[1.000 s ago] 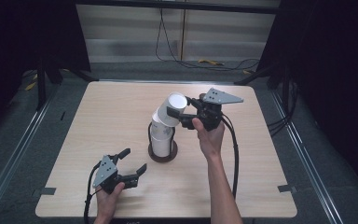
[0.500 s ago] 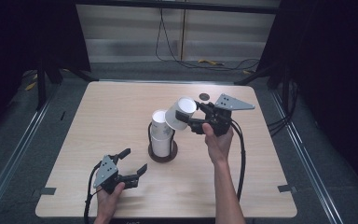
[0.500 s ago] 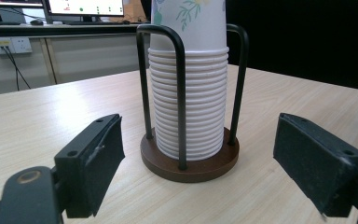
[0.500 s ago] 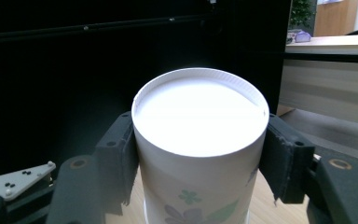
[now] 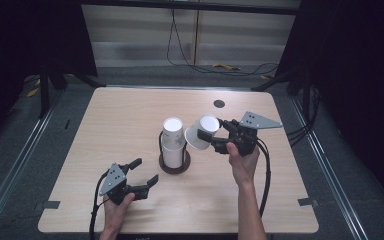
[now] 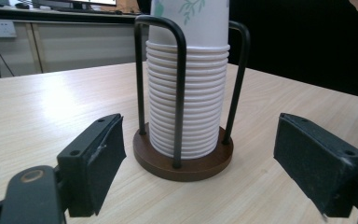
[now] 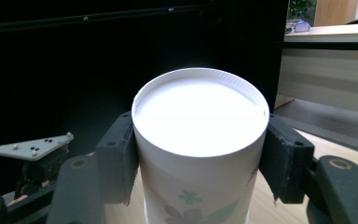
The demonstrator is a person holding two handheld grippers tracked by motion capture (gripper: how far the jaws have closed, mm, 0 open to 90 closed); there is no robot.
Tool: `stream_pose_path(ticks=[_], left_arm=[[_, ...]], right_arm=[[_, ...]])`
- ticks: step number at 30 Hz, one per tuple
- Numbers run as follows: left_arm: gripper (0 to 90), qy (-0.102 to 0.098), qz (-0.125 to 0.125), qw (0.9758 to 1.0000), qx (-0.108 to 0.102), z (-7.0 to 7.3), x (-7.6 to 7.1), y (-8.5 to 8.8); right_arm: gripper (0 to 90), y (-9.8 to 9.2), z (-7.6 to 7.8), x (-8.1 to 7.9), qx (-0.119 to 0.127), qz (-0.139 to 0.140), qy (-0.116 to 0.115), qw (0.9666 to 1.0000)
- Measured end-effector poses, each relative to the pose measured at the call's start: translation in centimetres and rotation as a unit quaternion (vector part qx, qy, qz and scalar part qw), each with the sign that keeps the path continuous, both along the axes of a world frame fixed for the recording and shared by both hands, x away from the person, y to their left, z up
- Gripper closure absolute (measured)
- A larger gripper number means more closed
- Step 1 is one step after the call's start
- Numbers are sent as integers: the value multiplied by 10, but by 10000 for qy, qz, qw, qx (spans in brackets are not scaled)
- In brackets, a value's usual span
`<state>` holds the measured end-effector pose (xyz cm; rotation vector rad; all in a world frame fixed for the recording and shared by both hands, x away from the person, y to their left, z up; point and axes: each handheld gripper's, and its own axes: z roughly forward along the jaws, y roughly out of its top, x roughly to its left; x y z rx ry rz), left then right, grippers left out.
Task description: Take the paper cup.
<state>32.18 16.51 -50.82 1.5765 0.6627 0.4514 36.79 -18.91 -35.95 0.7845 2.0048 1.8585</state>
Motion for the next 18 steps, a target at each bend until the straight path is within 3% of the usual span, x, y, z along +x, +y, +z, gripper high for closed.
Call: stream_pose_path(ticks=[4,8,18], left_arm=[[159,-99,-240,9997,-3,9,-1,-5],[160,-136,-500,9985,161,17,-3,-14],[162,-74,-812,9964,225,16,-3,-23]], right_arm=[[364,-3,-7,-5,-35,64,69,10000],[363,-3,-14,-10,-74,112,127,9998],[365,0,-28,-23,-164,324,234,9991]])
